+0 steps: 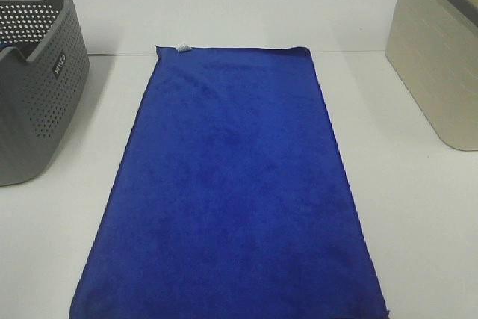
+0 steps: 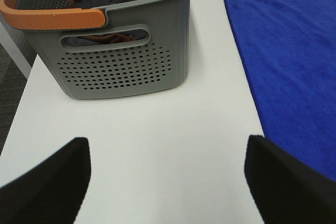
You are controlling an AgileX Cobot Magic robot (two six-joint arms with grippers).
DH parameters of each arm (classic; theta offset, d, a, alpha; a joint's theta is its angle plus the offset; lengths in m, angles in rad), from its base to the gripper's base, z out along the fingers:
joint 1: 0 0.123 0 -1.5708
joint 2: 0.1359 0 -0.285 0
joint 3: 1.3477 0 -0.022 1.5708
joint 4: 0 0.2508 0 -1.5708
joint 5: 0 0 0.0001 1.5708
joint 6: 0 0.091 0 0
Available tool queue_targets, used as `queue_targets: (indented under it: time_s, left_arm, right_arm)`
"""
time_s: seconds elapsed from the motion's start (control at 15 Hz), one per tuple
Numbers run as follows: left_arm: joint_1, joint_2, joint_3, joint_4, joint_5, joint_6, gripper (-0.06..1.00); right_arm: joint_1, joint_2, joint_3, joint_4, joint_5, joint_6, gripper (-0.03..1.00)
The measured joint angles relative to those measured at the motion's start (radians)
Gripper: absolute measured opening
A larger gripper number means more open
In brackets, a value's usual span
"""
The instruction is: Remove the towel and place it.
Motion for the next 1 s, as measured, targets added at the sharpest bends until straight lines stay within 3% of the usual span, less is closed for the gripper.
queue_targets:
  time_s: [1.0]
  left_arm:
    - [0.0,0.0,0.0,0.0,0.0,0.0,0.76]
  right_arm:
    - [0.0,0.0,0.0,0.034,0.0,0.0,0.73]
